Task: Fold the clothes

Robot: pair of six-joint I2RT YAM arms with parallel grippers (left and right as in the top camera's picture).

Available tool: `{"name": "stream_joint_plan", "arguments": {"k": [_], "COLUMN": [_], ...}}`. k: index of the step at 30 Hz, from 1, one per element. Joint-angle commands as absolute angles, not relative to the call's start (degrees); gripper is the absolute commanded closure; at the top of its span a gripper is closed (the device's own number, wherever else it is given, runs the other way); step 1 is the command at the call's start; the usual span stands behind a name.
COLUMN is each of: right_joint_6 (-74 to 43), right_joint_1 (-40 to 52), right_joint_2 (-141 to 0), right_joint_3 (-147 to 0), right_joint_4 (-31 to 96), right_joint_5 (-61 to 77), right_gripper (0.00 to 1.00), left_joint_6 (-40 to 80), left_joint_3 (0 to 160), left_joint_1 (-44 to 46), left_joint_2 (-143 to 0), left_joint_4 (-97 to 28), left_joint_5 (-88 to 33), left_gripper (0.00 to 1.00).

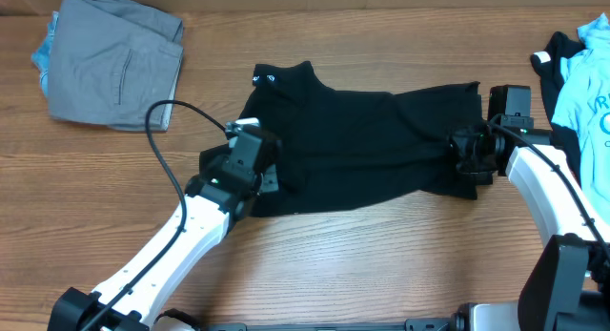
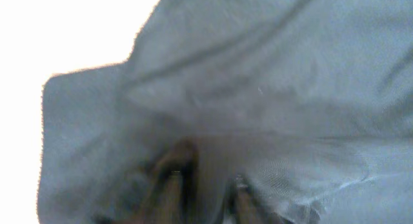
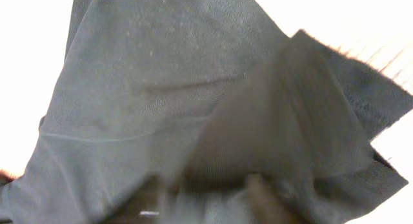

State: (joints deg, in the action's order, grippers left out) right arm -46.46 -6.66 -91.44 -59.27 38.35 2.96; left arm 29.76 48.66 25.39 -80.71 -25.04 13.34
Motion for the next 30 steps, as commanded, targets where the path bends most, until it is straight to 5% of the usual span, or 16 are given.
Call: {"name": "stream_joint_plan", "arguments": {"k": [1, 12, 19, 22, 24, 30], "right_joint_6": [-44.69, -38.81, -37.63, -37.67, -37.65, -37.63], "right_joint_1": [-6.52, -9.13, -9.02, -9.02, -9.04, -9.02], "right_joint_2": [-91.42, -91.13, -91.53, -91.53, -91.53, -91.55], "right_joint_3": [-60.73, -67.2, -62.28, -59.35, -58.57, -58.43], "right_joint_4": [37.98, 54.57, 56.38, 52.66, 51.2, 49.08], "right_joint_5": [0.58, 2.63, 2.66, 2.7, 2.68, 2.61], "right_gripper": [0.0, 0.06, 0.44, 0.64, 0.69, 0.69], "left_joint_6": [26.92, 24.99, 24.62, 24.58, 24.56, 24.4], "left_joint_3": [49.91, 64.36, 61.63, 60.99, 60.99, 60.99], "left_joint_1": [23.49, 22.52, 22.52, 22.52, 22.52, 22.52], "left_joint_2": [-80.99, -79.81, -83.26, -87.37, -89.89, -97.08], "left_joint_4": [-24.03, -48.14, -55.09, -55.07, -54.76, -53.6], "left_joint_5": [16.34, 5.17, -4.93, -6.09, -6.04, -7.46], "left_gripper": [0.0, 0.04, 0.48, 0.79, 0.91, 0.96]}}
